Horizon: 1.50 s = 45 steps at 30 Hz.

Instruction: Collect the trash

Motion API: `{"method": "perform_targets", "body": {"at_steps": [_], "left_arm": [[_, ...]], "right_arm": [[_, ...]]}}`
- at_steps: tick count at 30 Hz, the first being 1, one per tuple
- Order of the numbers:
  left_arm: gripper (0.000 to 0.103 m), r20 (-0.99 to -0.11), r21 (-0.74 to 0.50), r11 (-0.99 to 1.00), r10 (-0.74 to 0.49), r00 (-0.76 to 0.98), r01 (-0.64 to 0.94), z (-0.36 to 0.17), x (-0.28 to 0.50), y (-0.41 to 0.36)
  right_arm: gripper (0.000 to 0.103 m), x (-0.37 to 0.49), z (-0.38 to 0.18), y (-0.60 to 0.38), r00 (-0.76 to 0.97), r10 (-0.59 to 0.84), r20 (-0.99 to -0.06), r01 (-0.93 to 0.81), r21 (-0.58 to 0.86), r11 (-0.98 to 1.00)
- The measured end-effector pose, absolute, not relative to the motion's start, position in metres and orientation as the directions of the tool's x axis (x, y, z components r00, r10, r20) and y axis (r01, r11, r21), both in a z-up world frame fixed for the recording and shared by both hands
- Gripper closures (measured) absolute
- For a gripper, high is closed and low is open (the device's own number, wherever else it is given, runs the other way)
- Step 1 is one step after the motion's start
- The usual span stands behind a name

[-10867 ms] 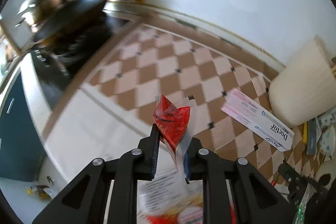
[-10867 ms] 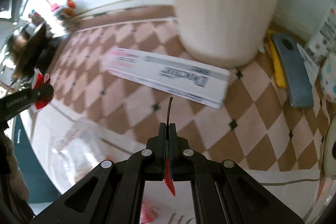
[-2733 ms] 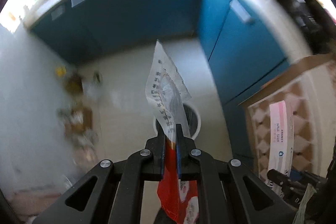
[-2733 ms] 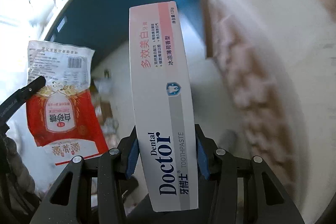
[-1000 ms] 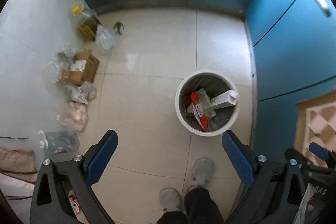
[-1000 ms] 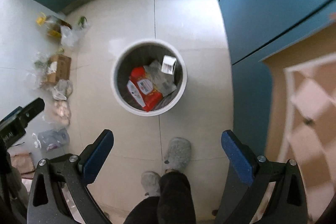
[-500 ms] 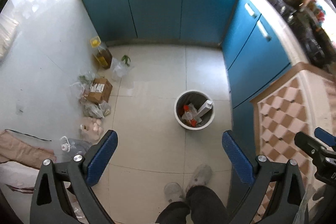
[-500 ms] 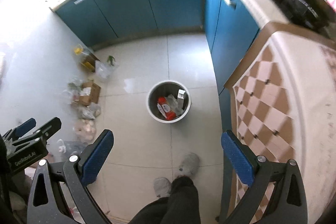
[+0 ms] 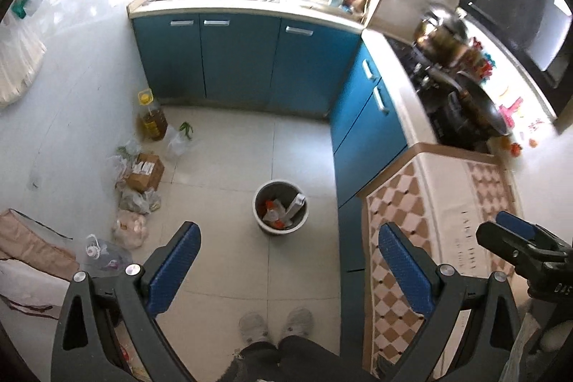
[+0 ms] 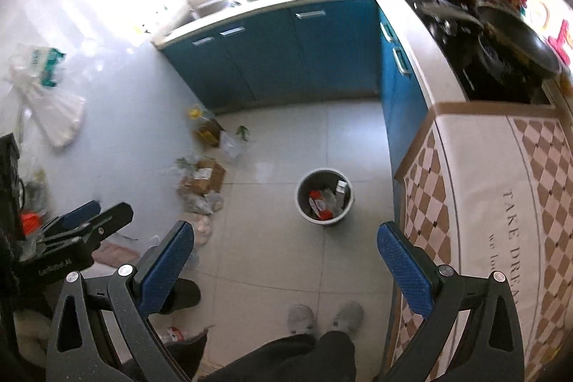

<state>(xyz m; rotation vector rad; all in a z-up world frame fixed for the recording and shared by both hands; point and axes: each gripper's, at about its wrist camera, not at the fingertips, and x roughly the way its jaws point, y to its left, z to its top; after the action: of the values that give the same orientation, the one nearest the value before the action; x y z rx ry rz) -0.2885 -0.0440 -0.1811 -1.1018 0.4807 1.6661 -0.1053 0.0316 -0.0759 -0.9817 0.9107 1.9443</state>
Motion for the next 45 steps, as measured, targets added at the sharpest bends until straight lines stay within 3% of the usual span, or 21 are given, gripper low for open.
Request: {"method": "perform_targets", "body": {"at_steps": [10,18,45], "left_arm": [[0.001,-0.798,-0.263,-0.315,0.602,0.022,-0.912,-0.127,-0.269,-0.071],[0.001,-0.788,-0.301,-0.309,0.613,0.053,-0.902,-0.116,-0.265,-0.080],[0.000,-0.785,-0.340,-0.341,0.616,0.065,-0.876,-0.117,-0.261,-0.094]], "right_arm": [[0.000,-0.084,-0.013,0.005,-0.492,0.289,-0.821,-0.802,0.299,-0.517],[0.000,-0.080,0.009,-0.009,-0.512,0.269,-0.816,-0.779,0.308,-0.547],[0.000,-0.082,-0.001,-0.005,-0.512,0.215,-0.832,-0.761,0.323,-0.562]]}}
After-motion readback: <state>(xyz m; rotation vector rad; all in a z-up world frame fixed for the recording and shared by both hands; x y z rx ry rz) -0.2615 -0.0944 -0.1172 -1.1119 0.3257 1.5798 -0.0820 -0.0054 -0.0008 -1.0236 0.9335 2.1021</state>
